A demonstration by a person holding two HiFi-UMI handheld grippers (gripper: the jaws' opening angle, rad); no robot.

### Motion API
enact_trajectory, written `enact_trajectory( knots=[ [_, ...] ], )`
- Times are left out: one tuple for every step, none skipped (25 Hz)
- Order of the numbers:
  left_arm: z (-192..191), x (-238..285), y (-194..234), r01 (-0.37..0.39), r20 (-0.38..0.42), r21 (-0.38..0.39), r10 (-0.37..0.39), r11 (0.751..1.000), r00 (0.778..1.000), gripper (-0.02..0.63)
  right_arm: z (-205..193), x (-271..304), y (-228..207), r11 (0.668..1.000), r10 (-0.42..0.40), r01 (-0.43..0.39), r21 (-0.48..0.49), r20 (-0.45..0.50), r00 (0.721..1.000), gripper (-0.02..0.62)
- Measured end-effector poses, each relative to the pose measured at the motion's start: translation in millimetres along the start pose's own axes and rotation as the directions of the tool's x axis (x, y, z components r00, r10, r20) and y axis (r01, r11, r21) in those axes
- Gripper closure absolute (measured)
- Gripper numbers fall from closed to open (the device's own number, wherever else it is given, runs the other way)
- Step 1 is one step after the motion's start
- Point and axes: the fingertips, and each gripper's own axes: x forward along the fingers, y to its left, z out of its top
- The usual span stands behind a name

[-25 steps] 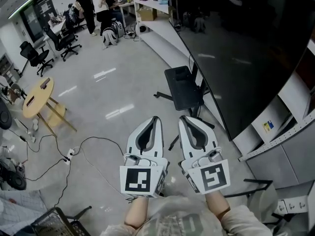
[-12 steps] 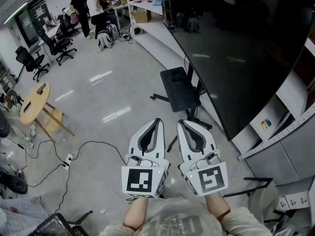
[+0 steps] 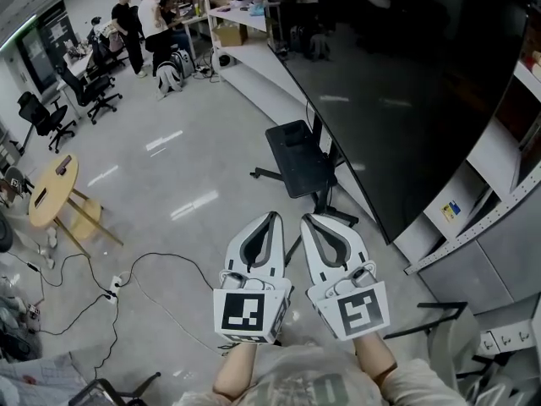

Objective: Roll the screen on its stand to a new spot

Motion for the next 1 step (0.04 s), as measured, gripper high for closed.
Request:
enact_trajectory(
  knots=[
    [-0.7, -0.2, -0.2, 0.0, 0.001, -0.001, 0.0, 1.0, 1.0, 0.592, -0.3, -0.4, -0.6, 1.0, -0.002, 0.002, -0.001, -0.002, 1.0, 0.577]
  ],
)
